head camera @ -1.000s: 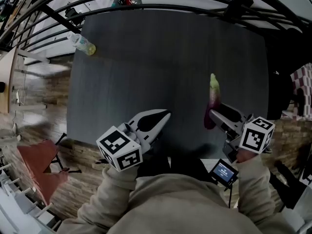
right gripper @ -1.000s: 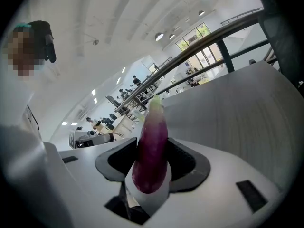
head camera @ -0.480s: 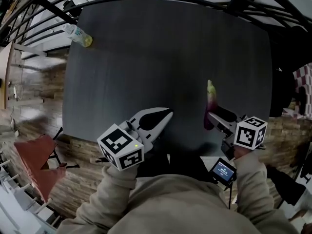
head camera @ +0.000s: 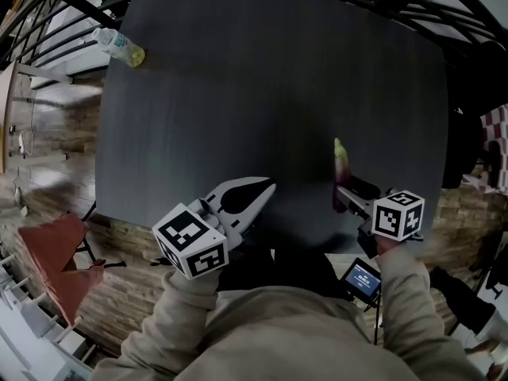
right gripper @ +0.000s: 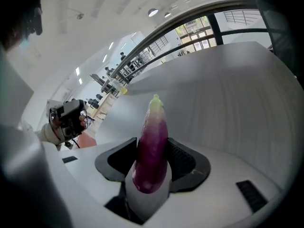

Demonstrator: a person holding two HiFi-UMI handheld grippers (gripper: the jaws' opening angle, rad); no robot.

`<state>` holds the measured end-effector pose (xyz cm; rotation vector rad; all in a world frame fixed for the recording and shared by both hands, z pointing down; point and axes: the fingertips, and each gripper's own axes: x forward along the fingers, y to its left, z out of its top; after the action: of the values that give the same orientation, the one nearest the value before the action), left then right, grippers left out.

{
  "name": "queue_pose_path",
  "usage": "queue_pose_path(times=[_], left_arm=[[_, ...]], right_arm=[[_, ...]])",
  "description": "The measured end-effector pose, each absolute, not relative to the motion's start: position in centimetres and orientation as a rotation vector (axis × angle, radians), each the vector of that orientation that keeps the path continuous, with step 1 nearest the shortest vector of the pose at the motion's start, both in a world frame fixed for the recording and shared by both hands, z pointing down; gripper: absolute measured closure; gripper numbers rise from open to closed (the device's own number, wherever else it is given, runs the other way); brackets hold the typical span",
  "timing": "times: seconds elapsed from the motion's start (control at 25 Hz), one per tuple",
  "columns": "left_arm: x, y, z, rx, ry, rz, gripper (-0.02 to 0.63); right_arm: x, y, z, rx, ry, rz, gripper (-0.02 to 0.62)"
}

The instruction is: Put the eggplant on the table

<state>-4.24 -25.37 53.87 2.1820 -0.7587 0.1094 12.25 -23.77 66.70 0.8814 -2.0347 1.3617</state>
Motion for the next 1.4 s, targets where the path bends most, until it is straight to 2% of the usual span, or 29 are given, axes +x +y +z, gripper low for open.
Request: queue_pose_path(times=[1.0, 1.4], left_arm=[[-4.4, -25.6, 56.2, 2.134, -0.785, 0.125, 0.606], [-4.6, -25.8, 56.5, 2.102, -0.807, 0.117, 0.607]], right_arm=[[14.0, -22.0, 73.6, 0.791, -1.774, 1.137, 0.383], [14.3, -21.6, 73.9, 0.762, -1.77, 1.162, 0.376]])
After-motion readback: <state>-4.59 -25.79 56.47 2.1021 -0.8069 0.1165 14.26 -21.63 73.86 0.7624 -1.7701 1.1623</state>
